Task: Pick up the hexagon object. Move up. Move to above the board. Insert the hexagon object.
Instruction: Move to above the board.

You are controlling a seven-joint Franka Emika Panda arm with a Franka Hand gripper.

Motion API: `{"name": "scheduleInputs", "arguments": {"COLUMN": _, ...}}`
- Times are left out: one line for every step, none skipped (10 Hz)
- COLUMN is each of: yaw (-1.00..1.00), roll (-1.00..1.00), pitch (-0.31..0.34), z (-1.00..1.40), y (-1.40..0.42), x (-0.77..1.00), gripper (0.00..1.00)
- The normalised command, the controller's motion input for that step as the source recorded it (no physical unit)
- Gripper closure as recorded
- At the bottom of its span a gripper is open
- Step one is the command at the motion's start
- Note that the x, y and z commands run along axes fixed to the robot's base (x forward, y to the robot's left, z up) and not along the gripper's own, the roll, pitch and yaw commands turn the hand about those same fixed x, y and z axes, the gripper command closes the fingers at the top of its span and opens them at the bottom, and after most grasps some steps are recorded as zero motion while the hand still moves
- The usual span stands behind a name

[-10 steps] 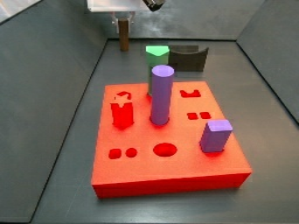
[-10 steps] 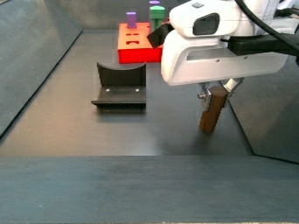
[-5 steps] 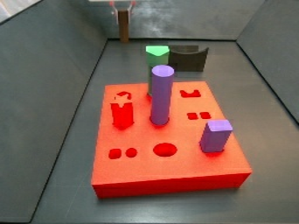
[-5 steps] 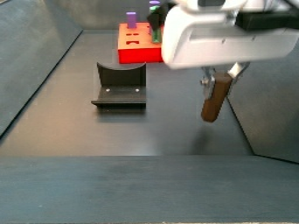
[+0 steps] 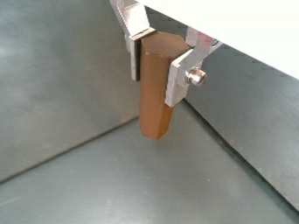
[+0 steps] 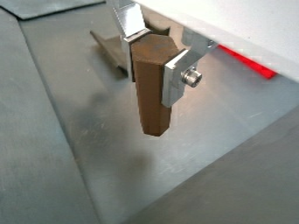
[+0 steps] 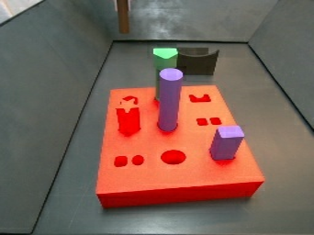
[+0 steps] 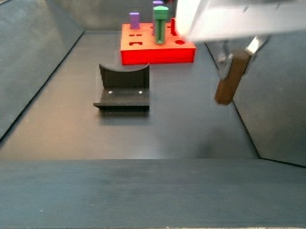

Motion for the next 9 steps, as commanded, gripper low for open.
{"name": "scheduleInputs", "arguments": {"yaw": 0.08, "roll": 0.06, "pitch": 0.036, "z": 1.00, "y": -0.21, "x": -0.22, "gripper": 1.00}}
{"name": "scheduleInputs", "arguments": {"yaw": 0.05, "roll": 0.11, "pitch": 0.052, "z": 1.00, "y": -0.18, "x": -0.20, "gripper": 1.00}}
{"name": "scheduleInputs", "arguments": {"yaw": 0.04, "roll": 0.12, "pitch": 0.053, "z": 1.00, "y": -0.17, "x": -0.18, "gripper": 1.00}}
{"name": "scheduleInputs", "arguments": {"yaw": 0.03, "roll": 0.11, "pitch": 0.042, "z": 1.00, "y": -0.15, "x": -0.16, "gripper": 1.00}}
{"name": "scheduleInputs", "arguments": {"yaw": 0.02, "roll": 0.10, "pitch": 0.037, "z": 1.00, "y": -0.13, "x": -0.15, "gripper": 1.00}}
{"name": "scheduleInputs", "arguments": {"yaw": 0.02, "roll": 0.10, "pitch": 0.029, "z": 0.91, "y": -0.10, "x": -0.12, "gripper": 1.00}}
{"name": "scheduleInputs", "arguments": {"yaw": 0.02, "roll": 0.09, "pitch": 0.035, "z": 0.74, "y": -0.07, "x": -0.09, "gripper": 1.00}}
{"name": "scheduleInputs", "arguments": {"yaw": 0.02, "roll": 0.09, "pitch": 0.053, "z": 0.53, "y": -0.04, "x": -0.04, "gripper": 1.00}}
{"name": "scheduleInputs", "arguments": {"yaw": 0.02, "roll": 0.09, "pitch": 0.069, "z": 0.42, "y": -0.03, "x": -0.02, "gripper": 1.00}}
